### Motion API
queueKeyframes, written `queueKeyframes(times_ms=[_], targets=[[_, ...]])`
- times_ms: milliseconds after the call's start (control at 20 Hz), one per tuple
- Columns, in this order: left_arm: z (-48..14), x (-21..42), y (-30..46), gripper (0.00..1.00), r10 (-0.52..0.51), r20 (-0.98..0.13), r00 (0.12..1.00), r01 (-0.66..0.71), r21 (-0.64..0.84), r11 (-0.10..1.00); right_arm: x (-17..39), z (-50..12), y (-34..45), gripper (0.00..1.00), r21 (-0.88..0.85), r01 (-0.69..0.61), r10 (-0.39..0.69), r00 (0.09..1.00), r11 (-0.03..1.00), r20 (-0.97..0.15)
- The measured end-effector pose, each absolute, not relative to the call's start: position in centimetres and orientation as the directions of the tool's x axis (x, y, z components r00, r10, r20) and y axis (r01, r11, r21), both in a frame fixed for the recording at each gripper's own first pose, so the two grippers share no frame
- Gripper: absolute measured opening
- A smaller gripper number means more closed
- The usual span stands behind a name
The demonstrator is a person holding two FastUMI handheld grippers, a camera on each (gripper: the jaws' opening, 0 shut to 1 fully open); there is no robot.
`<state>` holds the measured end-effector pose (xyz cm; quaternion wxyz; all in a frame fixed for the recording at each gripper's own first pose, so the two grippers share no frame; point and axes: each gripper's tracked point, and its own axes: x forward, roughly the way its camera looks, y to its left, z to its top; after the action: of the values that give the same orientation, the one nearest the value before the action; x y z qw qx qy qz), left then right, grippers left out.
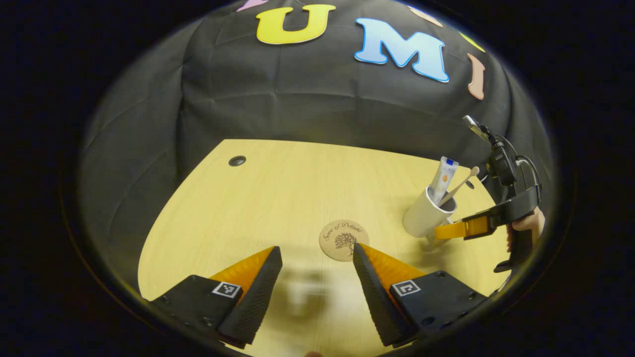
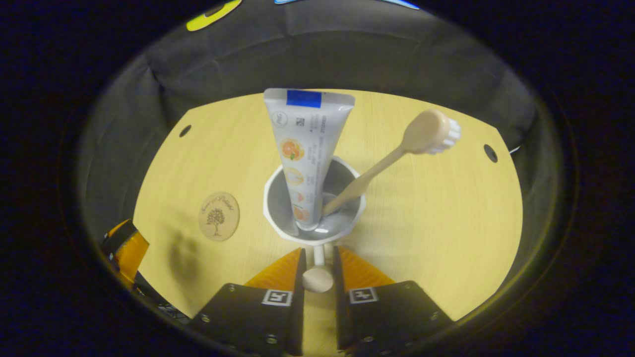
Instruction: Put the toothbrush and toothpaste on the desktop into the cup, then pick up the cup and place it on the coaster on the desktop.
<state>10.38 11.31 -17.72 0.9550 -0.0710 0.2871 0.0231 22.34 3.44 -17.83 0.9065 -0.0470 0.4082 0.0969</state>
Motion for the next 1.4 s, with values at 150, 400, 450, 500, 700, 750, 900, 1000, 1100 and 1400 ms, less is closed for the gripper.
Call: queueKeyframes(times_ms=[150,400,450,500,700,750,900,1000,1100,1400], targets=[[-18.2,10.5,11.3,0.95,0.000,-0.557,0.830,-0.088,-0.132,0.987,22.4,-18.3,3.2,0.19,-0.060,-0.217,0.100,0.656,0.974,-0.748],[-18.5,10.3,11.7,0.95,0.002,-0.554,0.832,-0.094,-0.138,0.986,22.5,-18.2,3.1,0.07,-0.069,-0.209,0.092,0.672,0.976,-0.735],[-18.4,10.5,11.5,0.96,0.004,-0.552,0.834,-0.096,-0.138,0.986,22.5,-18.1,3.2,0.07,-0.066,-0.212,0.096,0.671,0.975,-0.735],[-18.4,10.6,11.6,0.95,0.005,-0.550,0.835,-0.097,-0.139,0.985,22.5,-18.1,3.3,0.07,-0.060,-0.215,0.103,0.672,0.975,-0.733],[-18.2,10.5,11.8,0.95,0.014,-0.546,0.838,-0.109,-0.142,0.984,22.3,-17.5,3.8,0.07,-0.039,-0.225,0.128,0.677,0.973,-0.725],[-18.3,10.4,11.9,0.95,0.018,-0.547,0.837,-0.113,-0.141,0.983,22.3,-17.3,4.0,0.07,-0.035,-0.232,0.136,0.678,0.972,-0.723],[-18.4,10.0,12.3,0.95,0.029,-0.550,0.835,-0.131,-0.146,0.981,22.2,-16.4,4.2,0.07,-0.037,-0.267,0.160,0.676,0.963,-0.719],[-18.4,9.5,12.8,0.96,0.042,-0.550,0.834,-0.146,-0.146,0.979,22.1,-15.8,4.3,0.07,-0.025,-0.278,0.176,0.673,0.960,-0.718],[-18.3,8.9,13.3,0.95,0.055,-0.548,0.834,-0.160,-0.145,0.976,22.3,-15.1,4.1,0.07,-0.030,-0.269,0.171,0.690,0.963,-0.704],[-19.1,6.8,15.1,0.95,0.097,-0.555,0.826,-0.215,-0.151,0.965,22.7,-12.9,4.9,0.05,-0.016,-0.283,0.203,0.728,0.959,-0.655]])
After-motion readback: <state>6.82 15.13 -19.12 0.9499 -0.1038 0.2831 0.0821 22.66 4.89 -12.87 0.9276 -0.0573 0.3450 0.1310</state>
